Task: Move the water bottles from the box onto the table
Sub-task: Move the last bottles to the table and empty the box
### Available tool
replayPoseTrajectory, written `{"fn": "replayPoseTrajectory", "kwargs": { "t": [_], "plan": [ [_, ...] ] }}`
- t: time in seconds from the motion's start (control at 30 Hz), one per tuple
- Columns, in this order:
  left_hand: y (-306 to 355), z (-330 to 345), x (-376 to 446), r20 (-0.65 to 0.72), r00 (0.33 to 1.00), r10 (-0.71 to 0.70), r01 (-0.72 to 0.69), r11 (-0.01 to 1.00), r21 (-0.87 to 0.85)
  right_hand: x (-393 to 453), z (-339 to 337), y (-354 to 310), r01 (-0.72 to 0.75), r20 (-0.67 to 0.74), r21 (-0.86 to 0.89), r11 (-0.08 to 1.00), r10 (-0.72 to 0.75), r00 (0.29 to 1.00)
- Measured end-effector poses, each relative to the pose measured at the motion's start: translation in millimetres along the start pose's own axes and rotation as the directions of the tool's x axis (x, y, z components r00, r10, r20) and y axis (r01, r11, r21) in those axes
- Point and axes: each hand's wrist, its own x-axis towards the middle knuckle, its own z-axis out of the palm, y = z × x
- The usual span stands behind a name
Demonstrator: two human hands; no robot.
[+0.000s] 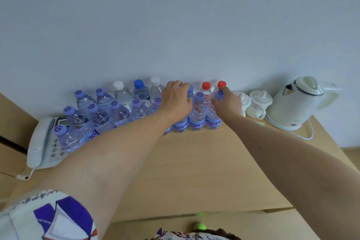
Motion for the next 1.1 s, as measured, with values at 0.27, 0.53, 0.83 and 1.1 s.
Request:
{"fn": "replayPoseTrajectory", "kwargs": {
  "t": [0.27,0.53,0.83,1.1],
  "plan": [
    [14.1,10.4,10.7,0.041,0.998,-0.036,0.035,0.999,0.032,14.1,-5.3,6.5,0.059,0.030,-0.020,0.998,-0.058,0.998],
    [62.6,15.6,35.7,0.049,0.986,0.156,-0.158,0.987,0.036,-14.8,-34.1,45.1,0.008,-0.061,-0.026,1.000,-0.010,0.998],
    [243.3,85.4,-13.6,0.230,0.776,0.587,-0.570,0.809,-0.144,-136.3,-145.7,179.0,-0.396,-0.357,-0.146,0.906,0.325,0.876],
    [460.2,118.6,-148.5,0.247,0.389,0.888,-0.832,0.453,-0.319,-310.9,-259.3,299.4,-0.758,-0.600,-0.027,0.651,0.596,0.533]
  ]
}}
